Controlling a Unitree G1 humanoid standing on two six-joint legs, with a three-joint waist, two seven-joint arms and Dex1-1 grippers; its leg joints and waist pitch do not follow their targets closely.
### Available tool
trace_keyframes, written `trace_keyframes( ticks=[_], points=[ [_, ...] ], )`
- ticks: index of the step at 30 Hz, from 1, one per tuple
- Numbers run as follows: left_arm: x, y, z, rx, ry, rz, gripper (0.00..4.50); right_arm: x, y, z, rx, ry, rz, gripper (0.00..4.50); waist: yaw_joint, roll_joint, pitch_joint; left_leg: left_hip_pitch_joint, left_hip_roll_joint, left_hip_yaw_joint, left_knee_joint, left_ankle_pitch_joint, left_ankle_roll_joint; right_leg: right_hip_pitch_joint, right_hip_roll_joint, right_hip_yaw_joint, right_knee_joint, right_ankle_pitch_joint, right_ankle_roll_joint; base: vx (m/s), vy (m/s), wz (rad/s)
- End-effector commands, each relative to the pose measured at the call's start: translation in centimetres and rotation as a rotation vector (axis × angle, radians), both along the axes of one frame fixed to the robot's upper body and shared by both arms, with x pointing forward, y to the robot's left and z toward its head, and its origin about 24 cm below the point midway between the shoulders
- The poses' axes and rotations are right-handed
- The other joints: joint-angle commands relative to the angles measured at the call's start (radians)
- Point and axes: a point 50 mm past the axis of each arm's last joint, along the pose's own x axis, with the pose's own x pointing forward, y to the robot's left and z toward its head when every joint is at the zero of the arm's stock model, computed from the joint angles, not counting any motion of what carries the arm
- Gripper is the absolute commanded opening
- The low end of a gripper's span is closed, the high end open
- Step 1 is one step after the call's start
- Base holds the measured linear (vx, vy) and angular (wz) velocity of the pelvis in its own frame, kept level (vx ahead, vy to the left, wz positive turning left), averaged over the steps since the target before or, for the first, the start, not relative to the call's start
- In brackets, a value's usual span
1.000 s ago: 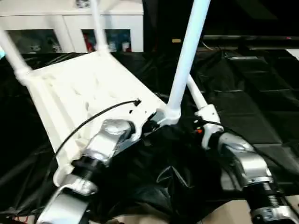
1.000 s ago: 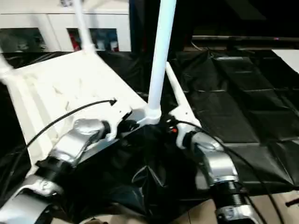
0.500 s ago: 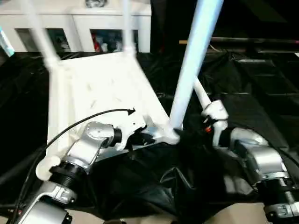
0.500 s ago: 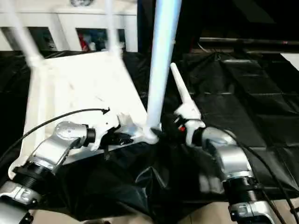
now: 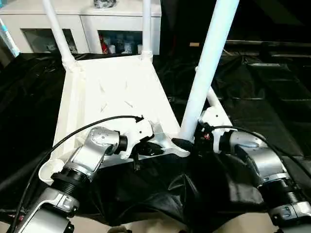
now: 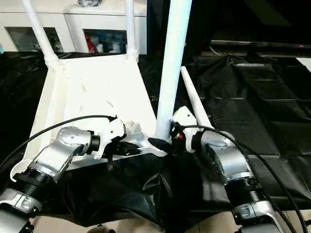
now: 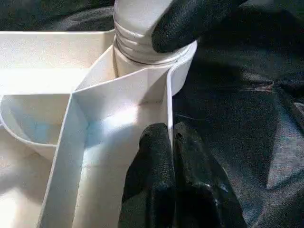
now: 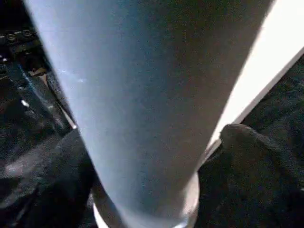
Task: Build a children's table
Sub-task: Rotate leg to tighten
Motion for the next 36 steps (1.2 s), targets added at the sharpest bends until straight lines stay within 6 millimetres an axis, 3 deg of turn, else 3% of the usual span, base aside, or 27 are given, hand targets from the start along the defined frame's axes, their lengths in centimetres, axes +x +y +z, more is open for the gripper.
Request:
trace_keyframes(
  ticks=[1, 9, 14, 17, 19, 23, 24, 31, 36],
  points=[
    [0.2, -0.9, 0.9, -0.014, -0.033, -0.060, 0.00, 0.4, 0.1, 0.2, -0.021, -0.011, 0.001, 3.83, -0.006, -0.011, -0.073, 0.010, 0.040, -0.006, -0.065, -0.177, 0.054, 0.060, -0.065, 0.059, -0.064, -0.302, -0.160, 0.000, 0.000, 0.00],
    [0.9, -1.2, 0.8, -0.031, -0.037, 0.028, 0.00, 0.3, 1.1, -1.1, 0.012, 0.035, -0.041, 3.16, -0.011, -0.009, -0.070, 0.013, 0.039, -0.007, -0.067, -0.209, 0.042, 0.057, -0.064, 0.057, -0.071, -0.349, -0.151, 0.000, 0.000, 0.00],
    [2.6, -2.6, 1.1, -0.046, -0.068, 0.209, 0.00, 1.3, 2.2, -3.2, 0.018, 0.092, -0.303, 2.79, -0.020, -0.011, -0.068, 0.016, 0.033, -0.009, -0.068, -0.237, 0.018, 0.057, -0.065, 0.053, -0.083, -0.428, -0.120, 0.000, 0.000, 0.00],
    [3.6, -4.1, 1.6, -0.075, -0.076, 0.311, 0.00, 2.0, 3.1, -4.0, 0.042, 0.140, -0.473, 2.75, -0.032, -0.007, -0.069, 0.018, 0.031, -0.011, -0.067, -0.244, 0.012, 0.055, -0.065, 0.051, -0.086, -0.444, -0.116, 0.000, 0.000, 0.00],
    [4.1, -5.2, 1.7, -0.082, -0.092, 0.361, 0.00, 2.7, 4.2, -4.3, 0.056, 0.170, -0.605, 2.75, -0.038, -0.005, -0.071, 0.017, 0.031, -0.012, -0.067, -0.238, 0.010, 0.054, -0.065, 0.052, -0.085, -0.427, -0.121, 0.000, 0.000, 0.00],
    [4.0, -6.1, 1.7, -0.070, -0.125, 0.333, 0.00, 3.1, 6.0, -3.6, 0.065, 0.111, -0.569, 2.75, -0.043, -0.004, -0.077, 0.011, 0.031, -0.010, -0.064, -0.209, 0.028, 0.061, -0.064, 0.054, -0.075, -0.330, -0.144, 0.000, 0.000, 0.00],
    [3.9, -6.1, 1.7, -0.071, -0.128, 0.326, 0.00, 3.2, 6.3, -3.4, 0.074, 0.100, -0.556, 3.28, -0.043, -0.004, -0.077, 0.010, 0.031, -0.008, -0.064, -0.196, 0.036, 0.061, -0.063, 0.055, -0.072, -0.305, -0.153, 0.000, 0.000, 0.00],
    [3.5, -5.4, 1.5, -0.082, -0.133, 0.256, 0.00, 3.6, 6.4, -2.1, 0.171, 0.084, -0.467, 3.86, -0.046, -0.006, -0.073, 0.011, 0.033, -0.010, -0.067, -0.232, 0.050, 0.063, -0.064, 0.052, -0.077, -0.354, -0.153, 0.000, 0.000, 0.00],
    [2.8, -3.8, 1.2, -0.084, -0.117, 0.158, 0.00, 3.2, 4.4, -1.2, 0.102, -0.002, -0.297, 4.05, -0.047, -0.007, -0.076, 0.008, 0.035, -0.009, -0.064, -0.203, 0.060, 0.066, -0.064, 0.056, -0.068, -0.301, -0.171, 0.000, 0.000, 0.00]
  ],
)
